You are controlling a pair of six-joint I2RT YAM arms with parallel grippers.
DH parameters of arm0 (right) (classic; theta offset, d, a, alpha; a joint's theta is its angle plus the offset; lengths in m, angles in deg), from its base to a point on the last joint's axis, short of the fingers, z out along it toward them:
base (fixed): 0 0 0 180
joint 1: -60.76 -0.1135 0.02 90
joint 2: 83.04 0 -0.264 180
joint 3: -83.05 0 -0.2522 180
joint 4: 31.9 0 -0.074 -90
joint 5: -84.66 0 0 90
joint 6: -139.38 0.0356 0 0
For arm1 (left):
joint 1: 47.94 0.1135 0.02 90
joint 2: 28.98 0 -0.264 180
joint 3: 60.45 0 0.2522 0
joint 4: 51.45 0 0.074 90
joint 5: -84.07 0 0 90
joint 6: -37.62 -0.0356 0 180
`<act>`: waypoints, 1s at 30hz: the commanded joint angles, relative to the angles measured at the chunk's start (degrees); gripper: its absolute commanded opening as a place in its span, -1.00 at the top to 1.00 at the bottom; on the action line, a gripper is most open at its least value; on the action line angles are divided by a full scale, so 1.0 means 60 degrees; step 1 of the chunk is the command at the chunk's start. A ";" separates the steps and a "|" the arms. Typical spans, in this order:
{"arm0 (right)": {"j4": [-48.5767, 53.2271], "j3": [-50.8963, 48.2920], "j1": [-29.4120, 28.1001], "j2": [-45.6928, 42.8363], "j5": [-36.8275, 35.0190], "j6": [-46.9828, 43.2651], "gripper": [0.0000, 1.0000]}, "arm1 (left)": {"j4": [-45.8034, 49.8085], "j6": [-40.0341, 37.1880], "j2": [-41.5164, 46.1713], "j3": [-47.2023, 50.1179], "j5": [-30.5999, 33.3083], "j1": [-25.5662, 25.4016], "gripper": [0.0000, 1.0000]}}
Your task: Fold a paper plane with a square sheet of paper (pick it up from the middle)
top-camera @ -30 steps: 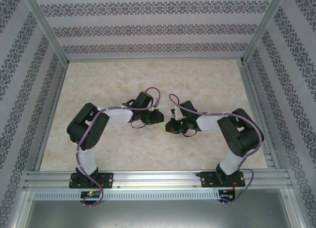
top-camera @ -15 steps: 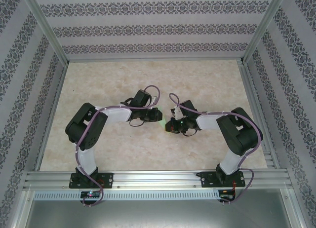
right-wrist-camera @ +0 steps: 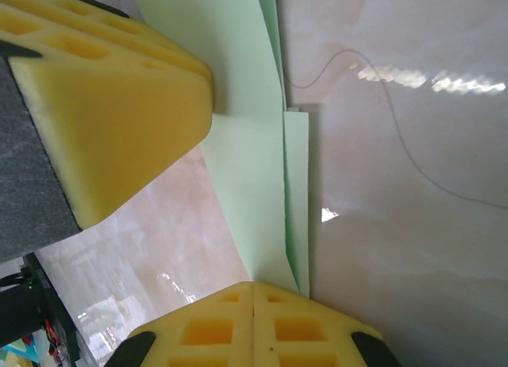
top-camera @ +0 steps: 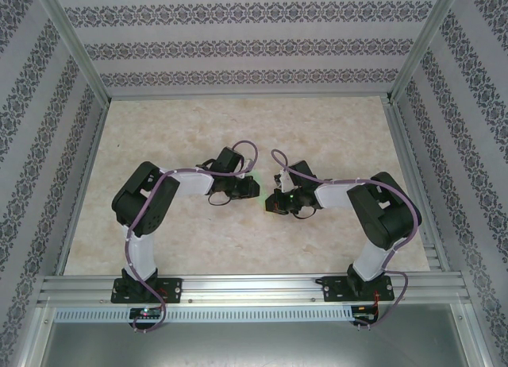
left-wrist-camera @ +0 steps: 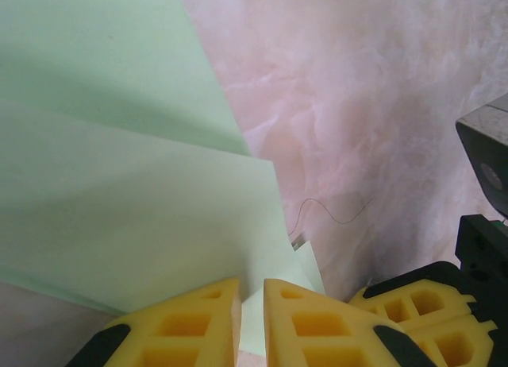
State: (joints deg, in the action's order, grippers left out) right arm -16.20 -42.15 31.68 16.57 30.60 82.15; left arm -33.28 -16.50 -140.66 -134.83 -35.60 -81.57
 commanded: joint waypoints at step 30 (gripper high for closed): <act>0.1435 -0.0834 0.0031 0.0771 -0.1282 -0.0496 1.00 | 0.1646 -0.1812 -0.1455 -0.1420 0.1434 0.2572 0.66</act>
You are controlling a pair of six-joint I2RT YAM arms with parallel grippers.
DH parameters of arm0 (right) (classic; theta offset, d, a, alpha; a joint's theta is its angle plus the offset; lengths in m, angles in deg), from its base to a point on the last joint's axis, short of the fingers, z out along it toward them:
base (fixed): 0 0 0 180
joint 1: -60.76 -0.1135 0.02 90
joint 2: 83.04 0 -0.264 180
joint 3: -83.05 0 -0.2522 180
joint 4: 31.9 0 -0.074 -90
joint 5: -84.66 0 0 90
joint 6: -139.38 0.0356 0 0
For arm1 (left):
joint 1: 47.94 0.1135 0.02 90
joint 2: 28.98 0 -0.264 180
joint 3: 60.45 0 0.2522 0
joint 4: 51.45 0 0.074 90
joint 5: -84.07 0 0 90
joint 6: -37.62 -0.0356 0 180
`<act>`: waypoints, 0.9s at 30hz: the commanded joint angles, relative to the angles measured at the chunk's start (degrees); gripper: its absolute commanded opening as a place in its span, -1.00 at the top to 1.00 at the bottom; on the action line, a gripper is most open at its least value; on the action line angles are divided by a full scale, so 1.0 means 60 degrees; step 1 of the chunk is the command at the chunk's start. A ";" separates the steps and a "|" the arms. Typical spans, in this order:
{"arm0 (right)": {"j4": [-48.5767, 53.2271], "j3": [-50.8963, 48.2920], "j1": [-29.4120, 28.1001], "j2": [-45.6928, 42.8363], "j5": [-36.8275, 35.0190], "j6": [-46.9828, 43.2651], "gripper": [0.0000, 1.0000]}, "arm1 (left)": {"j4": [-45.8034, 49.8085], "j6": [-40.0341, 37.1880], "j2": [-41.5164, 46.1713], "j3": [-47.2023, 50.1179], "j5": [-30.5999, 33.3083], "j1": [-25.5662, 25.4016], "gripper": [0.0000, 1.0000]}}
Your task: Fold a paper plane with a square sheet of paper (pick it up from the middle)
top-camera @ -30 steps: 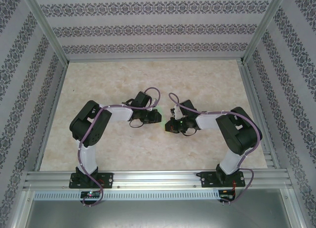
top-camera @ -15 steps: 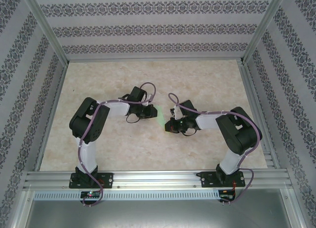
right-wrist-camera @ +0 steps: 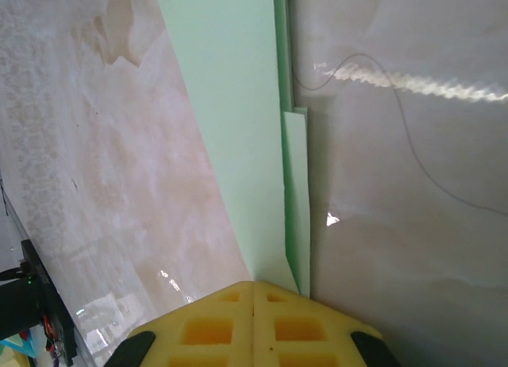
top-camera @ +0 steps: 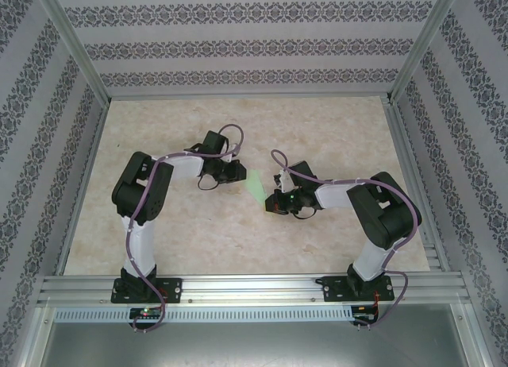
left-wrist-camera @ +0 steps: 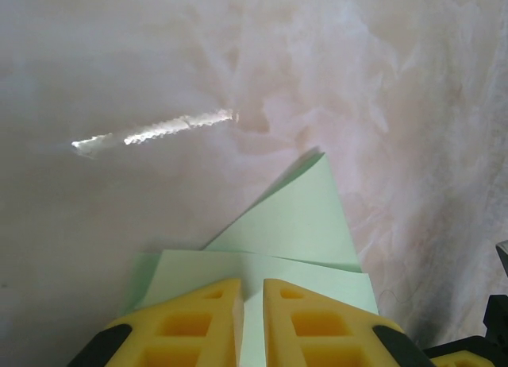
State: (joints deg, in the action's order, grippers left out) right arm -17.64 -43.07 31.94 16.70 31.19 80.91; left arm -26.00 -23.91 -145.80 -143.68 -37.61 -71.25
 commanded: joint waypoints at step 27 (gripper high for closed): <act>0.1471 -0.0651 -0.0035 0.0676 -0.1304 -0.0109 1.00 | -0.1985 0.1802 0.1728 0.1728 0.0025 -0.1495 0.73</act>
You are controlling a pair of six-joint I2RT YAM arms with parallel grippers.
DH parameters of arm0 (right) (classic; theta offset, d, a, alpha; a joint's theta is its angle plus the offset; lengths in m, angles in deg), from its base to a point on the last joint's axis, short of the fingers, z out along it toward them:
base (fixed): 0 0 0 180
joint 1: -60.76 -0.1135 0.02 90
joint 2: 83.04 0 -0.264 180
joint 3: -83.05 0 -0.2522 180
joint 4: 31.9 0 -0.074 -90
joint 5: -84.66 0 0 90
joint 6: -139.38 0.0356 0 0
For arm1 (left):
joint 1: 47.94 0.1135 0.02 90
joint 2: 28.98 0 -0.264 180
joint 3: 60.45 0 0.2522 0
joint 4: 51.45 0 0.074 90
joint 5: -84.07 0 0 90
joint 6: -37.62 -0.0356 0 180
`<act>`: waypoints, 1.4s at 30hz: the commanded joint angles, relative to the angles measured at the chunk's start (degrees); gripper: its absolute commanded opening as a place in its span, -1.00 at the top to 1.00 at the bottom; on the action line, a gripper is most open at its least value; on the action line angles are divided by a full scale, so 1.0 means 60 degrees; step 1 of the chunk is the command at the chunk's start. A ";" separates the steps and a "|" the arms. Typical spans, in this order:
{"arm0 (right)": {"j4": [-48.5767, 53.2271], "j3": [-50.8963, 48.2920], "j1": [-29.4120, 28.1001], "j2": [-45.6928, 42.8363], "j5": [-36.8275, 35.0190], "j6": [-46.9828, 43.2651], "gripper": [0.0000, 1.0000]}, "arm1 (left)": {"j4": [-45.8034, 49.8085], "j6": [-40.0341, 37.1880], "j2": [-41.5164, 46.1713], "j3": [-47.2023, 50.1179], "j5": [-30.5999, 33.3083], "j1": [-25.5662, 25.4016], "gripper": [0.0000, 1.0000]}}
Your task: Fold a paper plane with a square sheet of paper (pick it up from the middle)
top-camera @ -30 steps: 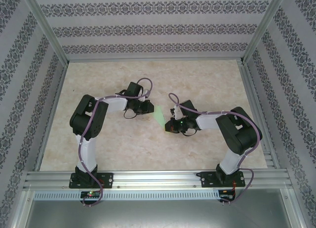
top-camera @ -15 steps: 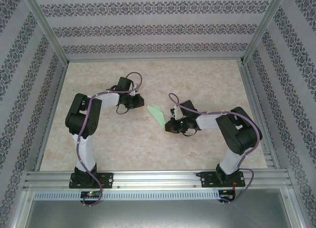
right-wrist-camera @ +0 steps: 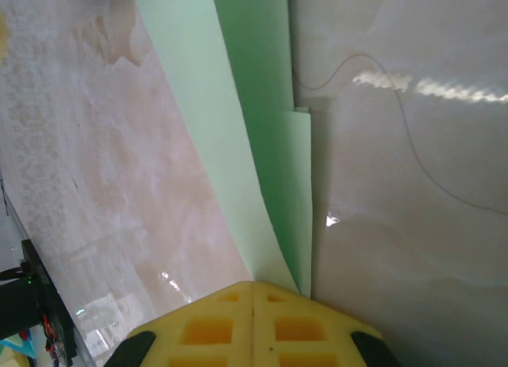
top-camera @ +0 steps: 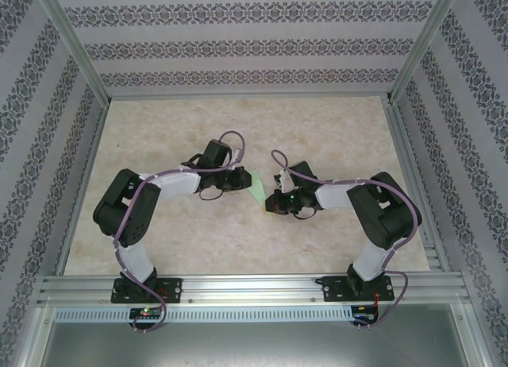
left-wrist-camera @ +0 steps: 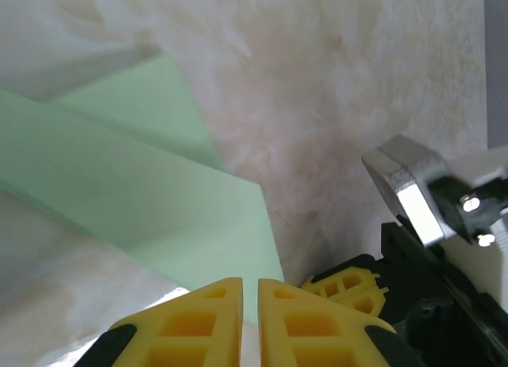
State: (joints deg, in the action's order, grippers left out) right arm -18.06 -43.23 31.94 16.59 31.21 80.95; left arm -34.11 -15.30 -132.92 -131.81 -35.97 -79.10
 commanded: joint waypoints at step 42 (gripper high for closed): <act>0.0545 0.0996 -0.0150 0.0918 -0.0214 -0.0194 1.00 | 0.1482 -0.0556 -0.2141 -0.1035 0.1817 -0.0374 0.82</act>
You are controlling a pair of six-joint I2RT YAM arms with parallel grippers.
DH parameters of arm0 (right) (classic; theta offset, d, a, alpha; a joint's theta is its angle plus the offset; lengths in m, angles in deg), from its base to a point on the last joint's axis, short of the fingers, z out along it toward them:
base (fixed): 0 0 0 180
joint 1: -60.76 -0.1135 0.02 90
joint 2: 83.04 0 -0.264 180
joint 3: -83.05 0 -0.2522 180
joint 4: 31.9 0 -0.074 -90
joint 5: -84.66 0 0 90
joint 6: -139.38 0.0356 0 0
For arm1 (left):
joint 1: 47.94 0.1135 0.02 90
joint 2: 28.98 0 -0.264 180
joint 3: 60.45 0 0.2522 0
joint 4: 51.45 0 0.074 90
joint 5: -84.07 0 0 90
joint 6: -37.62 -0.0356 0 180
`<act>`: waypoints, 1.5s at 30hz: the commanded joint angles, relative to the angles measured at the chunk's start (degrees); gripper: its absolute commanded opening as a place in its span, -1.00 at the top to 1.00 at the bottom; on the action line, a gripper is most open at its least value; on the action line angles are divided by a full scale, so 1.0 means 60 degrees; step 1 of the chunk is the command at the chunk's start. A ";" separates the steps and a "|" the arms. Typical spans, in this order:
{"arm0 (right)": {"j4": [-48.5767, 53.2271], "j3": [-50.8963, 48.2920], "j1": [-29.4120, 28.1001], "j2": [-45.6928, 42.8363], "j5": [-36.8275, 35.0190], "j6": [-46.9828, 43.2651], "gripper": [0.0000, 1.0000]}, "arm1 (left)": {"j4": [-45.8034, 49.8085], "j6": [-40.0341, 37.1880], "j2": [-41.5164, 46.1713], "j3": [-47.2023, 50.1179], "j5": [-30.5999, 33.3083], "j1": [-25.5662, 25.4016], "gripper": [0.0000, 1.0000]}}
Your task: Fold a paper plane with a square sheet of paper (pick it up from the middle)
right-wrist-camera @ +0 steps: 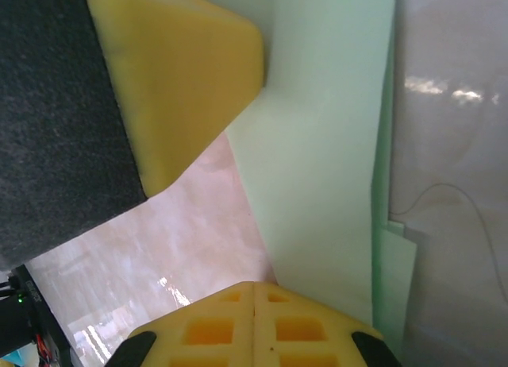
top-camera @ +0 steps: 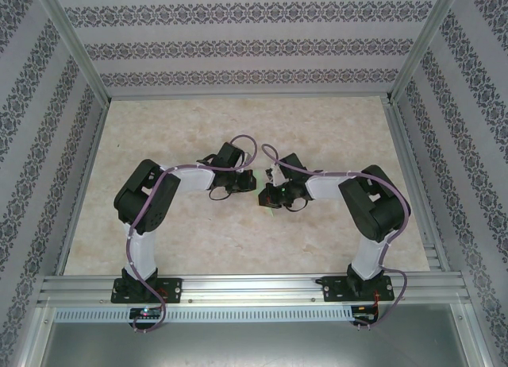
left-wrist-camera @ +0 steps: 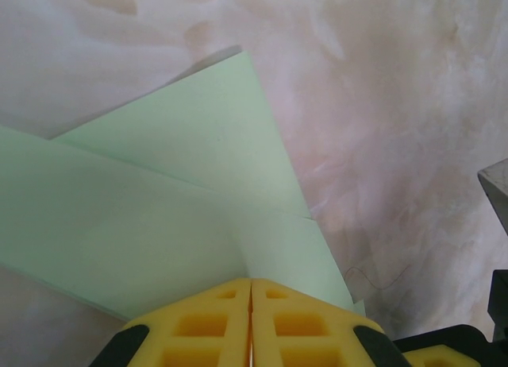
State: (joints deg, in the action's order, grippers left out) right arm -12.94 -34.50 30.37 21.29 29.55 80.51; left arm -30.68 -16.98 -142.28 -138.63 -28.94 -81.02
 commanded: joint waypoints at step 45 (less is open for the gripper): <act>0.0873 -0.2631 0.2507 -0.6932 -0.5055 -0.0509 -0.93 | 0.7222 0.1239 0.0017 -0.4499 0.5166 -0.2126 -0.28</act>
State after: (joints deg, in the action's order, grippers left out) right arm -7.20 -49.59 44.71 -21.13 0.64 77.91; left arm 3.77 -12.17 -138.87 -162.13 -5.55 -91.91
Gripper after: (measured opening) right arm 0.964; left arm 0.638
